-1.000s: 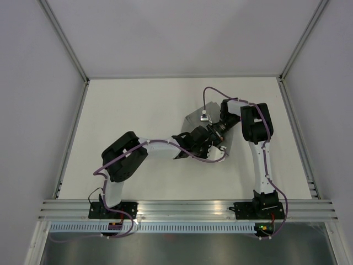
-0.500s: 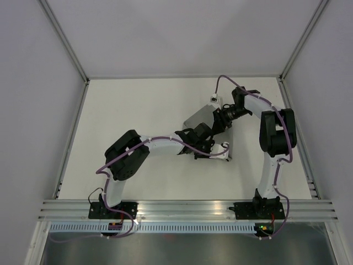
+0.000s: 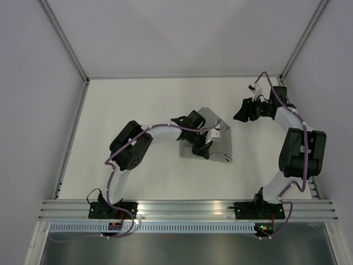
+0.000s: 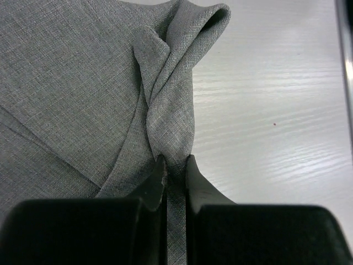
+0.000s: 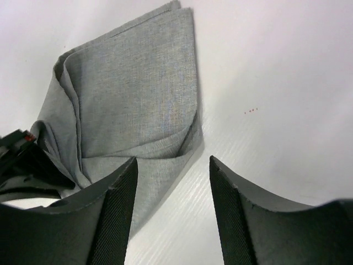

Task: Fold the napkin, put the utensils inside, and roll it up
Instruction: Roll the napkin at the center of the board.

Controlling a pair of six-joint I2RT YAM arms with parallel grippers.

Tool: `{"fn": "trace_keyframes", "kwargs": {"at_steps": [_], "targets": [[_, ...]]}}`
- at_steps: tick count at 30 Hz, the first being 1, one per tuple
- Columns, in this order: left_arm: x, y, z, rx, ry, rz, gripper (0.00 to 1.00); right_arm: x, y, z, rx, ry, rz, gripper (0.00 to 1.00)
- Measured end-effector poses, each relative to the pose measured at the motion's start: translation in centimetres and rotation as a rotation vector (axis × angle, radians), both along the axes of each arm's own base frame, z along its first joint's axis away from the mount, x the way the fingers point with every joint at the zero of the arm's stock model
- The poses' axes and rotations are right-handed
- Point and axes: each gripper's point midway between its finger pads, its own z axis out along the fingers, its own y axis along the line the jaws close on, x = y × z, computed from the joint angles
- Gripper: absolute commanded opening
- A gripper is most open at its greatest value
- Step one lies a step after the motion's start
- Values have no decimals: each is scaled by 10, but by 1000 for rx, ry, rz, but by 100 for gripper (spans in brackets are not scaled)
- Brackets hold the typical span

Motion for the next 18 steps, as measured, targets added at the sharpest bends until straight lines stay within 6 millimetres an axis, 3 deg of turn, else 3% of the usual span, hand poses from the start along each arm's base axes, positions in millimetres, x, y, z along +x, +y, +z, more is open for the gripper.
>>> {"fn": "trace_keyframes", "kwargs": {"at_steps": [5,8,12,15,18], "targets": [[-5,10,1,-29,229,16,2,-30,10,42,-70,-189,69,56],[-8,13,0,-34,353,24,2,-54,25,56,-140,-304,166,58],[-14,18,0,-28,494,36,2,-99,69,41,-242,-387,351,59],[-19,23,-1,-18,576,45,2,-138,102,12,-308,-395,516,60],[-24,26,-1,-6,640,51,2,-162,119,-15,-366,-375,628,60]]}}
